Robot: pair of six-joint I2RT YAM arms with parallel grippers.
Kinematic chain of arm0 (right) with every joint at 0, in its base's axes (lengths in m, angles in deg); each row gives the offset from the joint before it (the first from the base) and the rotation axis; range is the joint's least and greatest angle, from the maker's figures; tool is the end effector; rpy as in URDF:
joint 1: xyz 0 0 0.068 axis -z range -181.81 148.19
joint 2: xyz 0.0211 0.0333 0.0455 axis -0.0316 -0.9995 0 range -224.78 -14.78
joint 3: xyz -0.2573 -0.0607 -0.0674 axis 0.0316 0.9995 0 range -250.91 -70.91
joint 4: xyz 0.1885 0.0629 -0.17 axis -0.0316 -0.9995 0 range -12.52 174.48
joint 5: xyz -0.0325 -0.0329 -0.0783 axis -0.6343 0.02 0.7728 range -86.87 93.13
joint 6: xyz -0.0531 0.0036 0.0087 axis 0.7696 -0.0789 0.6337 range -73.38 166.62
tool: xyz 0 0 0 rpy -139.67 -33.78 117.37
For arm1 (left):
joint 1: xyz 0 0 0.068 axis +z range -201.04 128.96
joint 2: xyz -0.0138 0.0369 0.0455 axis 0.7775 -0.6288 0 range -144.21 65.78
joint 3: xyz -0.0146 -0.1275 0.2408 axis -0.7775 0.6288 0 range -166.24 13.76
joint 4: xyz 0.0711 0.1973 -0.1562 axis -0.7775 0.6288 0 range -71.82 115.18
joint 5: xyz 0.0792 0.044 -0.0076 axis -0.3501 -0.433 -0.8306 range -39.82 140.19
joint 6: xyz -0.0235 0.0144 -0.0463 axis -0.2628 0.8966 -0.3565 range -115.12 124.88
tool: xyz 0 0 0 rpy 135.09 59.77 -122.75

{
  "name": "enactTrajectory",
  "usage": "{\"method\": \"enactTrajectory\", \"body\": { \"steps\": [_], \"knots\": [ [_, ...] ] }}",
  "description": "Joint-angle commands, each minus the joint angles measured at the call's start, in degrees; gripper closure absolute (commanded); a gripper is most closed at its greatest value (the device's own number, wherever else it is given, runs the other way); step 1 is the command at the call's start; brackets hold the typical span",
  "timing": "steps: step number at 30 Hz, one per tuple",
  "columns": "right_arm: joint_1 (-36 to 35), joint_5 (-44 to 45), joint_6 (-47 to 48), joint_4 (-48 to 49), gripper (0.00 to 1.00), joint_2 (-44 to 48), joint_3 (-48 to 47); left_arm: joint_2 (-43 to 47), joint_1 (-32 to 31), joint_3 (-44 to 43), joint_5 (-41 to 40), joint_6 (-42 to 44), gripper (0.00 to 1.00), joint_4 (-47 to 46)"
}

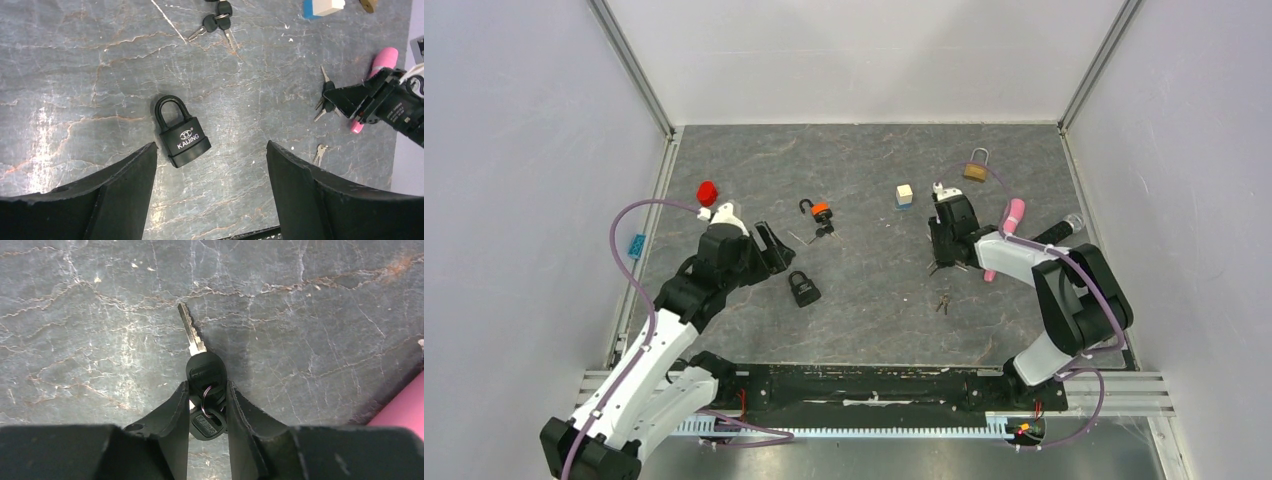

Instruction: Unlock with the key

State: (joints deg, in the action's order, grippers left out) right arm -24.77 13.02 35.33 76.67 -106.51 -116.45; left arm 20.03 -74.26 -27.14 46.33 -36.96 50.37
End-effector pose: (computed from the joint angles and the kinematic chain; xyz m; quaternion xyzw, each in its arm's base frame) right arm 0.2833 0.1134 0.1539 -0.0698 0.9453 0.0122 0.3184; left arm 0.1594 -0.0658 0.2758 -0.1595 0.8803 -0.2143 0.3919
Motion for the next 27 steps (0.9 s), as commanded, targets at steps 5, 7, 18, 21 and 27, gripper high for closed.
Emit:
{"method": "enactTrajectory", "body": {
  "steps": [5,7,18,21,27],
  "knots": [
    [0.02,-13.38,-3.49,-0.03,1.0,2.38,4.53,1.49,-0.09,3.88,9.29,5.96,0.18,-11.32],
    [0.04,-15.49,-5.09,2.0,1.0,5.46,6.11,1.0,-0.19,4.77,11.58,4.83,0.19,-14.12],
    [-3.43,-26.33,-5.86,14.2,1.0,13.94,12.57,-2.95,-4.64,7.14,13.93,-2.01,0.2,-22.19],
    [-4.84,-24.98,-5.08,13.85,1.0,14.47,13.01,-4.67,-5.4,7.07,14.11,-2.95,0.2,-22.95],
    [-6.28,-19.64,0.89,6.65,0.74,16.0,9.95,-4.82,-5.58,6.2,13.18,-1.22,0.2,-20.51]
  ]
}}
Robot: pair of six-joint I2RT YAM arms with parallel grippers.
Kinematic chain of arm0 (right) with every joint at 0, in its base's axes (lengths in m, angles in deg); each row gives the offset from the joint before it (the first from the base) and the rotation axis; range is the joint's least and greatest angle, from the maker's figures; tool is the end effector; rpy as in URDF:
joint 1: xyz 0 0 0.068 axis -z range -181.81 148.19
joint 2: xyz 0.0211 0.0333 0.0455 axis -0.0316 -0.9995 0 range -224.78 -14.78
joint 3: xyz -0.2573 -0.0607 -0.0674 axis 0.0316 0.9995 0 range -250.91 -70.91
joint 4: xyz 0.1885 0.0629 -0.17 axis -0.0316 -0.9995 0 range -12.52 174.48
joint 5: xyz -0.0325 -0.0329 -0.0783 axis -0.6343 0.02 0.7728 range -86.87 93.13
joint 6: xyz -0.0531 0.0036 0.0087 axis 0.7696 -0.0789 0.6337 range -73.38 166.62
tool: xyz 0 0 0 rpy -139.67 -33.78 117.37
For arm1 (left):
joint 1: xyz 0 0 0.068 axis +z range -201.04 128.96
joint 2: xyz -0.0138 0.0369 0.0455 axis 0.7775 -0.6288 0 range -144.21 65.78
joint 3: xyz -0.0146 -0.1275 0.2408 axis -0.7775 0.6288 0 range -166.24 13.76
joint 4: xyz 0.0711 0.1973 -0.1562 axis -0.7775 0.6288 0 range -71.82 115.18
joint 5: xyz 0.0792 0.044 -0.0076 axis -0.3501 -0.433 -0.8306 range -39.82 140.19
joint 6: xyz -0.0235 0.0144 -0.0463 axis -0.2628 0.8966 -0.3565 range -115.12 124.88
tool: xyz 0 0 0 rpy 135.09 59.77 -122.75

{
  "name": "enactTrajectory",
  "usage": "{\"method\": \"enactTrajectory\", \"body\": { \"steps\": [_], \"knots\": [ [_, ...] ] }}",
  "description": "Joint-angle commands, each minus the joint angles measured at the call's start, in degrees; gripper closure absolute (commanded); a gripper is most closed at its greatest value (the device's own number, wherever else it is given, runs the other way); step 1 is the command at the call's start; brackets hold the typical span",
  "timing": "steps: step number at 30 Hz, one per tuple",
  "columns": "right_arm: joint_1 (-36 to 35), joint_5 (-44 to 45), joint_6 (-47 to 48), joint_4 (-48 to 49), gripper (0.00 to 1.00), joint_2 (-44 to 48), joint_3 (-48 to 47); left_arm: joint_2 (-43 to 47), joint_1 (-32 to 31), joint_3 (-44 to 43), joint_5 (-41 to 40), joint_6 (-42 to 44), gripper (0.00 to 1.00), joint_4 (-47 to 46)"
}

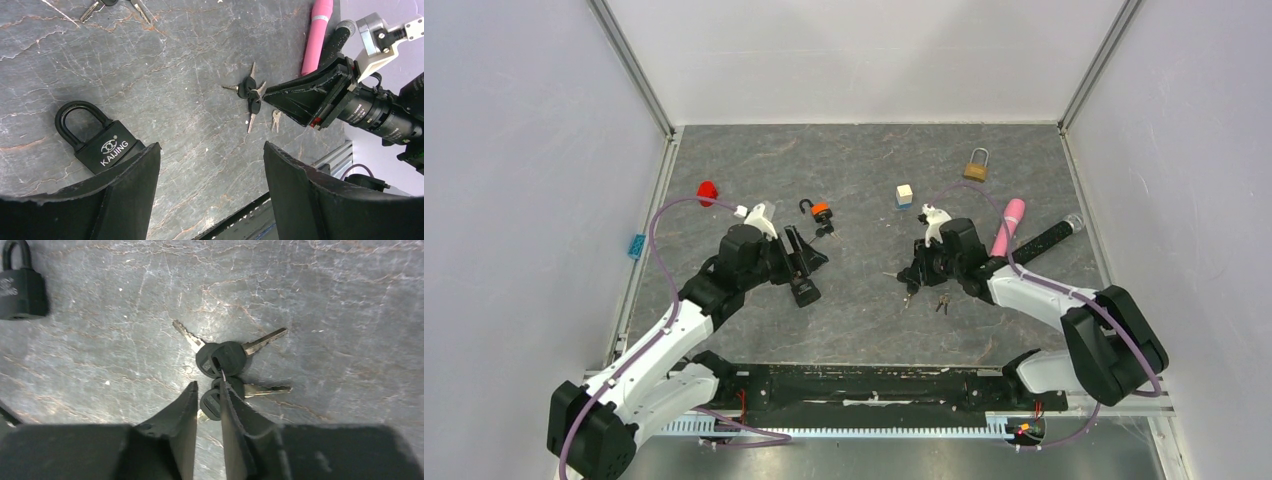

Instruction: Unlock with the key

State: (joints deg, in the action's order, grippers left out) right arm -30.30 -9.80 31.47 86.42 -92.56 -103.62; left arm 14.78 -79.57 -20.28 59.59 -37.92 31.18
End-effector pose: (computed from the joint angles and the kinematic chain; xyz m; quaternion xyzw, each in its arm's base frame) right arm 0.2239 0.1306 0.1662 -0.1504 0.9003 0.2427 0.3285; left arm 0.1732 -0.1008 0.2502 -0.0665 0.8613 -0.3485 0.3637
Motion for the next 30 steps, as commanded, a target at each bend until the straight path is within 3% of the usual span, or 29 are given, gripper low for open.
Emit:
{"method": "enactTrajectory", "body": {
  "steps": [1,6,14,30],
  "knots": [
    [-1.06,3.93,6.07,-5.31,0.69,1.93,-3.94,0.53,-0.23,-0.77,-0.26,0.28,0.2,-0.7],
    [-2.19,9.64,8.12,-12.55,0.57,0.12,-9.03,1.44,-0.21,-1.29,-1.93,2.02,0.2,2.6],
    [-6.31,21.0,-2.26,-18.82,0.47,-8.61,-16.68,0.45,-0.14,-6.19,-7.58,5.59,0.2,12.03],
    [-10.38,24.1,-5.96,-15.82,0.52,-18.48,-19.3,0.71,-0.15,-4.86,-7.21,6.23,0.2,14.76]
  ]
}}
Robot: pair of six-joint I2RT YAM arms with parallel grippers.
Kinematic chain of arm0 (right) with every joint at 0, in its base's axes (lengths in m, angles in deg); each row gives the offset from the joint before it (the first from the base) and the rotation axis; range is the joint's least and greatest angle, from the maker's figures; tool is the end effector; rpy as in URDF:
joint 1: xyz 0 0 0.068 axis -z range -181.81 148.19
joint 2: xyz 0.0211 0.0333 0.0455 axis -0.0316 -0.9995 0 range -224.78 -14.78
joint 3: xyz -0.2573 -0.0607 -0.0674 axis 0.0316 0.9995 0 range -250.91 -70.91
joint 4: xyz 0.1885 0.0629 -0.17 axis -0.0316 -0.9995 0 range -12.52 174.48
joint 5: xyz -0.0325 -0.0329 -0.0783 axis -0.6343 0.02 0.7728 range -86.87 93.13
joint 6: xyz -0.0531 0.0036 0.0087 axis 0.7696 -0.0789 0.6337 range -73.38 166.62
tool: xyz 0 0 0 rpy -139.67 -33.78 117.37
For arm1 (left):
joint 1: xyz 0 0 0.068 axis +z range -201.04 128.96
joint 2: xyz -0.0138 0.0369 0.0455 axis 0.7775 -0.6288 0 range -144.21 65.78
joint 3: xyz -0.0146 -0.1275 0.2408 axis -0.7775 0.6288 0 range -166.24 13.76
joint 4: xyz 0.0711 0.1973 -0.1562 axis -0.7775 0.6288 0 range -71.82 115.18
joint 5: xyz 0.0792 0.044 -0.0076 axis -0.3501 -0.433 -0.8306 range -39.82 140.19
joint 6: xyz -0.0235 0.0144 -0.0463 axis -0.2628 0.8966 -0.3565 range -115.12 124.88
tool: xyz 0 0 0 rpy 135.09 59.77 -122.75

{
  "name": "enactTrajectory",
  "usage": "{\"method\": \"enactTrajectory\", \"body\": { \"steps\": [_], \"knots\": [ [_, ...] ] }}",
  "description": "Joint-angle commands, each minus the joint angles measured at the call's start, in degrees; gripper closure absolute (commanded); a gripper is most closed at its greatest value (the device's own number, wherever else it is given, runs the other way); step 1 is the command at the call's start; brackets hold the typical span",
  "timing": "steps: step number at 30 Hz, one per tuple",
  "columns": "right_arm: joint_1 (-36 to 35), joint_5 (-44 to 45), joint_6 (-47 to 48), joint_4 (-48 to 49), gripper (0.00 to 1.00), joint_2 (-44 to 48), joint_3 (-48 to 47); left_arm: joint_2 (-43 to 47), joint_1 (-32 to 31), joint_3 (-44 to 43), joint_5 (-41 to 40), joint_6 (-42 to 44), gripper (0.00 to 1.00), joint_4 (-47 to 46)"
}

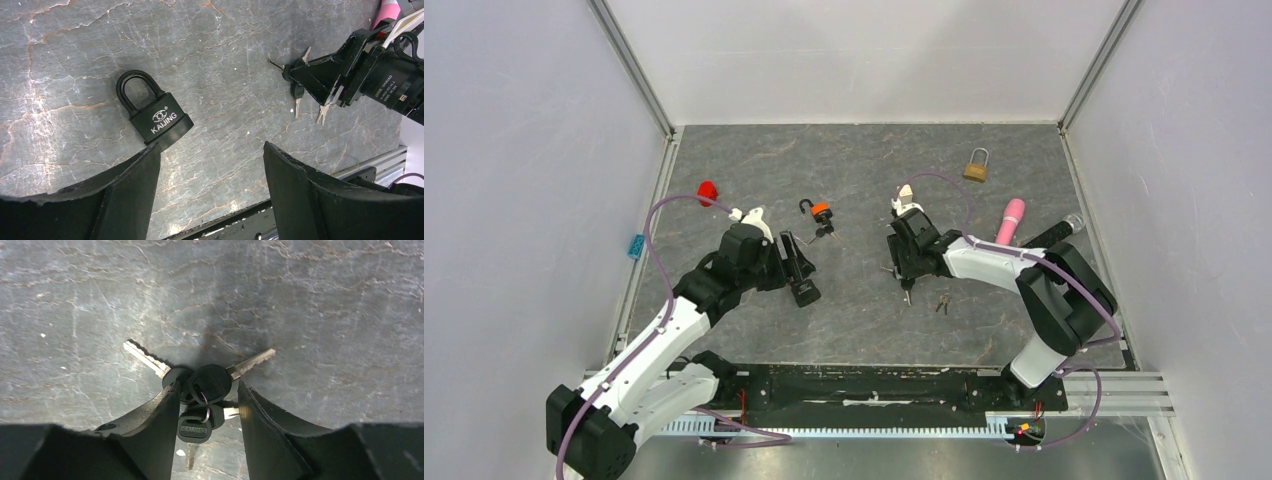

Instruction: Unlock with the key

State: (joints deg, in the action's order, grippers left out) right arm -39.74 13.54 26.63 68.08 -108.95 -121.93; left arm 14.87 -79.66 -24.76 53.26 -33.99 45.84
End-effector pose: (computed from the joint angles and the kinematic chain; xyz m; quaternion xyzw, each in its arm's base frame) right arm 0.2519 0.1882 0.1591 -0.1263 0.9529 0.0500 0.2712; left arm 0.1655 -0.0926 0.2540 -0.0696 0.9035 -0.2548 0.3375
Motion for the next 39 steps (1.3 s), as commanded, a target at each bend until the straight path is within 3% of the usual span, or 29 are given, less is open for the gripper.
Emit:
{"method": "enactTrajectory", "body": {
  "steps": [1,6,15,21,29,38,39],
  "knots": [
    [-1.07,0.33,-1.19,3.05,0.52,-2.37,-0.99,0.7,-0.06,-0.24,-0.81,2.26,0.21,0.11],
    [-1.09,-2.56,0.25,4.32,0.53,-4.03,-1.47,0.47,-0.05,0.09,0.16,2.22,0.21,-0.06],
    [-1.09,-6.85,1.67,5.09,0.79,-2.21,0.51,-0.08,-0.06,0.71,2.05,1.07,0.21,-1.53],
    [-1.09,-12.95,6.05,8.48,0.91,4.02,4.04,-0.47,-0.08,0.61,4.89,0.13,0.21,-3.53],
    [-1.09,-21.77,10.25,17.53,0.97,13.32,10.51,-1.5,-0.15,1.03,9.6,-2.46,0.21,-7.44],
    [-1.14,-22.28,12.12,19.94,1.0,20.01,13.81,-4.36,-0.16,1.33,12.82,-5.81,0.21,-12.6],
    [-1.18,-20.73,11.65,19.73,0.96,20.54,13.93,-4.97,-0.12,1.05,13.12,-5.93,0.21,-12.71]
  ]
}}
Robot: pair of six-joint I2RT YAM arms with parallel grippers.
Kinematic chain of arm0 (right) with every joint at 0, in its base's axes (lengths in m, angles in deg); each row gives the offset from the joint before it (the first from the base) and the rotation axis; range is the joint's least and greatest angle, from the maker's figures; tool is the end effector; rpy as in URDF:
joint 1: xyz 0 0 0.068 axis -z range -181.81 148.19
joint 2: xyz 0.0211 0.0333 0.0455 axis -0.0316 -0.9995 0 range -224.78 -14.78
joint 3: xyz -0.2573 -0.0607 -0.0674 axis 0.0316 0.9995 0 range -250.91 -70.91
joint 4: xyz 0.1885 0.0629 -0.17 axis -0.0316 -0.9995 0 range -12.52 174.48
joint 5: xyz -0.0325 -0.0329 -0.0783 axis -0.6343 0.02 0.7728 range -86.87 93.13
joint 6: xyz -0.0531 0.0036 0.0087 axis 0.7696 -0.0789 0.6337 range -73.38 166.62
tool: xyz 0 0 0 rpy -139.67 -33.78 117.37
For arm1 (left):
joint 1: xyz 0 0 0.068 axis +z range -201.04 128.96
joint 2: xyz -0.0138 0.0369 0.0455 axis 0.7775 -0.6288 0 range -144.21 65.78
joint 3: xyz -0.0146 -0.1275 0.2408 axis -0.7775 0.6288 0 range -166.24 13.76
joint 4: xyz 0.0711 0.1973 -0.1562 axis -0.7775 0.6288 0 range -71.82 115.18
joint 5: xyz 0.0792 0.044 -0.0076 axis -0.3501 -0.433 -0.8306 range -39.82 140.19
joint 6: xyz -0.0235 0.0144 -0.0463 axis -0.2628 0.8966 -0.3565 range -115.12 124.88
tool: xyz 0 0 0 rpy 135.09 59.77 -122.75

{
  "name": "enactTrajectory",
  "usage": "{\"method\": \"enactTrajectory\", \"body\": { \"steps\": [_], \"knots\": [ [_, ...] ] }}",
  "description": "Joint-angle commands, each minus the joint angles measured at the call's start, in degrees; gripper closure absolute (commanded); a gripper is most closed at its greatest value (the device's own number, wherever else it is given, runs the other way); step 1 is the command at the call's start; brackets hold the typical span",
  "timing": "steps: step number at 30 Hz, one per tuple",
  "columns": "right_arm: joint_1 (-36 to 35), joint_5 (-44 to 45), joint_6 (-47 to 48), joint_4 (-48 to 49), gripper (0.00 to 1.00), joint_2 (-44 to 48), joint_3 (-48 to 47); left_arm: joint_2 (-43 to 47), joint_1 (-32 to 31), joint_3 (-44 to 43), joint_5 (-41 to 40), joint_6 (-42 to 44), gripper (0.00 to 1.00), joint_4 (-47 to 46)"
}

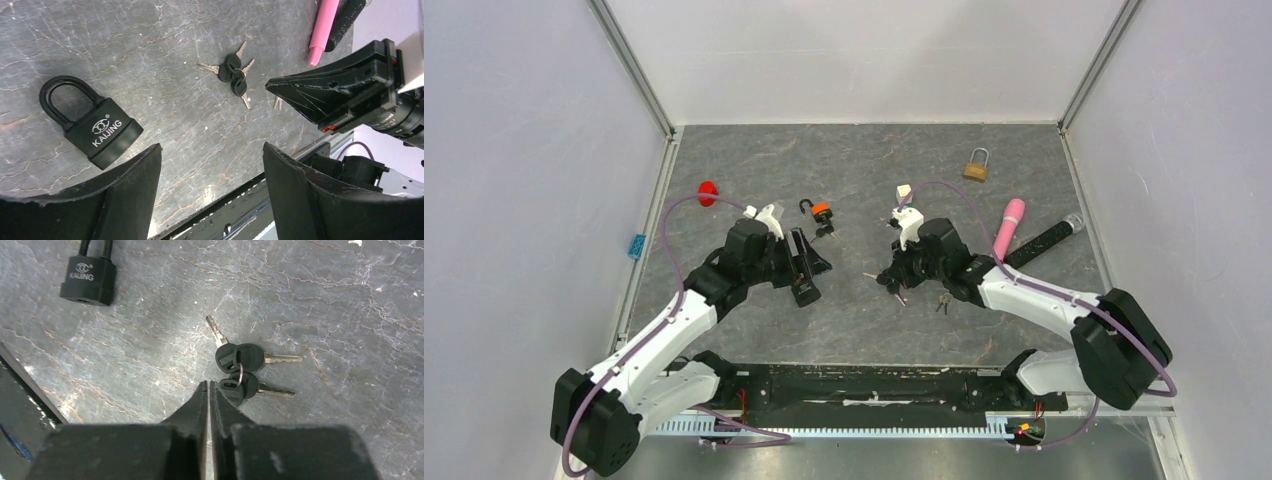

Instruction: Unlock with the key

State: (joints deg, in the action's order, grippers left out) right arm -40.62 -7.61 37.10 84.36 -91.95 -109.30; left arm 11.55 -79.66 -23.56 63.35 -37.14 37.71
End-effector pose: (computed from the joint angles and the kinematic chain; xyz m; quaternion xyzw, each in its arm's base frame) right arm 0.2100 0.1775 0.1958 -0.2662 0.8589 0.2528 0.3572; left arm 0.1761 -0.1054 0.2494 -0.0522 0.8868 -0.3424 0.3061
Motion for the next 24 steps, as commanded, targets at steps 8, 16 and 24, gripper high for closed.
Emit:
{"method": "enactTrajectory", "body": {
  "steps": [8,16,24],
  "knots": [
    [-2.35,13.17,-4.88,-9.7,0.52,-1.53,-6.67,-3.19,-0.03,-3.55,-1.12,-0.98,0.21,1.18],
    [-2.59,8.54,5.89,-13.43,0.4,-10.18,-13.22,0.5,0.04,-6.32,-8.31,3.71,0.21,11.92],
    [-2.59,6.35,12.83,-15.19,0.47,-18.15,-18.63,4.46,0.02,-4.48,-8.24,4.47,0.21,13.53]
  ]
}}
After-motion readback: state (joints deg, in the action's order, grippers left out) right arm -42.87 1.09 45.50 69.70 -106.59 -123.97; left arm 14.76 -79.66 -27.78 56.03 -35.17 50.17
